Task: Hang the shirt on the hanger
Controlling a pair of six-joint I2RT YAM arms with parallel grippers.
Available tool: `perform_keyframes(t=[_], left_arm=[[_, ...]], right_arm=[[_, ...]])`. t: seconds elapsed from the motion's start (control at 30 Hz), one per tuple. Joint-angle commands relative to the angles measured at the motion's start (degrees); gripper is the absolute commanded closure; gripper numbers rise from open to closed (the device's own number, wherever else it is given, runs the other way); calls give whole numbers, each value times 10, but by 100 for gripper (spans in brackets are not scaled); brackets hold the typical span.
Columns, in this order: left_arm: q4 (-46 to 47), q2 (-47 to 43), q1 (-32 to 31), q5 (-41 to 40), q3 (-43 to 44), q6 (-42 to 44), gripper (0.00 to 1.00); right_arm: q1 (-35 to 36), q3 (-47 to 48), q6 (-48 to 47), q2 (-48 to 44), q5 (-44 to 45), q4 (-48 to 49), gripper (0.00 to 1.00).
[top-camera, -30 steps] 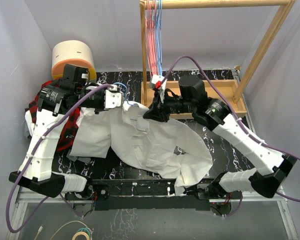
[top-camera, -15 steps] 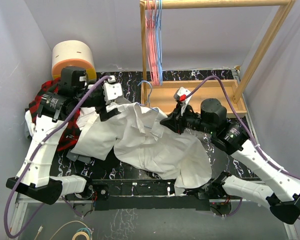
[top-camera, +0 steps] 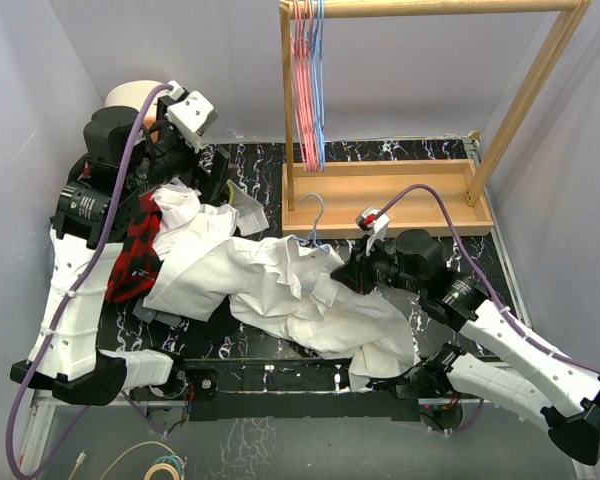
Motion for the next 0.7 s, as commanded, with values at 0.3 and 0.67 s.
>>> perform_keyframes(t=[0.3,0.67], left_arm=[[-182,99,15,-103,228,-21,3],[-184,40,78,-47,284,-41,3]], right_arm=[[-228,60,9,12,103,37,92],[-311,221,-114,30,182,-33,92]])
